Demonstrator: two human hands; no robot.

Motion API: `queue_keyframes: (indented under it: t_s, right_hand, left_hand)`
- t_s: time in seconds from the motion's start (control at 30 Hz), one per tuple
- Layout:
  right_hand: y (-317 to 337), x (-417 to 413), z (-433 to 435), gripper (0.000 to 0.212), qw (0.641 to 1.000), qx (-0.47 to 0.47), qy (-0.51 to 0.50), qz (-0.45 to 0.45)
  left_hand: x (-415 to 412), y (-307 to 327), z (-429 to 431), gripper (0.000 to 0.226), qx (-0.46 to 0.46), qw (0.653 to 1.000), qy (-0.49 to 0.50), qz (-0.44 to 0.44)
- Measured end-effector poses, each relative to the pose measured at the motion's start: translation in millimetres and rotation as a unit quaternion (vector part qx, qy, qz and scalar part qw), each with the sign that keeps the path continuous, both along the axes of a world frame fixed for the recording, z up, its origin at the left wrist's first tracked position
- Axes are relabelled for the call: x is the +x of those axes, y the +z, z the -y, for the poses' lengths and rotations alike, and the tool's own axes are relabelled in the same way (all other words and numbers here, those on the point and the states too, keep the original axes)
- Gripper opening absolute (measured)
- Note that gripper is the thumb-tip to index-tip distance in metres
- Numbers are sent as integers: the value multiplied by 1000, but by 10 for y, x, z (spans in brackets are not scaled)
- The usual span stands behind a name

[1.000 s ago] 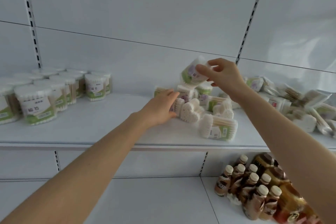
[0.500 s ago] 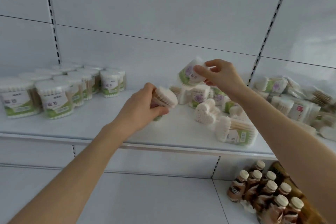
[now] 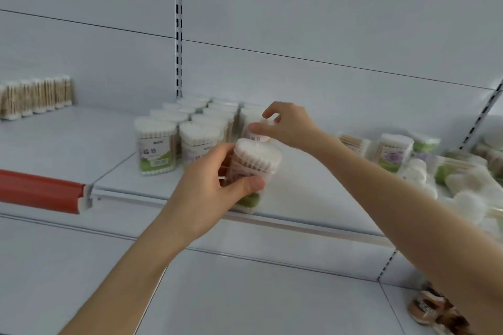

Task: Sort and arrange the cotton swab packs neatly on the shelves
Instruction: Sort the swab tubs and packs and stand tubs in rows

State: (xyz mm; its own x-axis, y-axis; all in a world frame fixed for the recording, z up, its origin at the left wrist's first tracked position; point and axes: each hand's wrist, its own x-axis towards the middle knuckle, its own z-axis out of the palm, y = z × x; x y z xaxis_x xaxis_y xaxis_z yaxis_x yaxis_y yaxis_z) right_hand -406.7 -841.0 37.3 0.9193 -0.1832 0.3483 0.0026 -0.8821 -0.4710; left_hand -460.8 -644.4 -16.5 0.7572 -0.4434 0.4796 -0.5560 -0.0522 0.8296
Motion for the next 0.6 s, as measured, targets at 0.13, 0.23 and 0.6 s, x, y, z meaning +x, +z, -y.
queue_keyframes:
  t_s: [0.13,0.23,0.6]
  right_hand:
    - [-32,86,-88,49,1000,-10,-23,-7]
    - [-33,120,-139,50,999,-17,-36,-4]
    - [271,-589,-229,29,983,168,5,75]
  left_hand:
    - [101,-27,-75,46,-6,998,-54,-13]
    - [154,-57,-105,47,-11,997,-80,-20]
    - [277,-28,-62,30,-43,993,-111,-21]
